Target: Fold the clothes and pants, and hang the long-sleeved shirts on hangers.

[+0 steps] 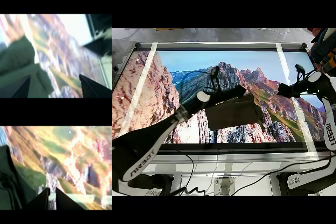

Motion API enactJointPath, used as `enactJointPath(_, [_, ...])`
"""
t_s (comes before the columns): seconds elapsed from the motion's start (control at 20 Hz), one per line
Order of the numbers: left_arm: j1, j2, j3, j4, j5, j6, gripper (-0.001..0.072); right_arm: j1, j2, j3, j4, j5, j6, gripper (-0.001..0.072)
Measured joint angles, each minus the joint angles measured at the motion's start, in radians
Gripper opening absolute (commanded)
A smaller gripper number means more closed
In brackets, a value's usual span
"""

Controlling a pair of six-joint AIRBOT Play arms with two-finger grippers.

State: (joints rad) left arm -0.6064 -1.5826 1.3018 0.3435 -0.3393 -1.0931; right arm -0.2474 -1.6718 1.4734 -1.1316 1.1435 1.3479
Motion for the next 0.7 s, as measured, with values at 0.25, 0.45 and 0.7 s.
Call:
enactJointPath(0.25, [0.068, 0.072, 0.000, 0.084, -0.049, 0.000, 0.0714, 0.012, -0.144, 0.000, 0.214, 0.180, -0.238, 0.0486])
enactJointPath(0.45, [0.084, 0.088, 0.000, 0.113, -0.065, 0.000, 0.0714, 0.091, -0.198, 0.000, 0.269, 0.154, -0.309, 0.0691])
enactJointPath(0.7, [0.090, 0.093, 0.000, 0.124, -0.082, 0.000, 0.0714, 0.202, -0.214, 0.002, 0.241, 0.073, -0.319, 0.0689])
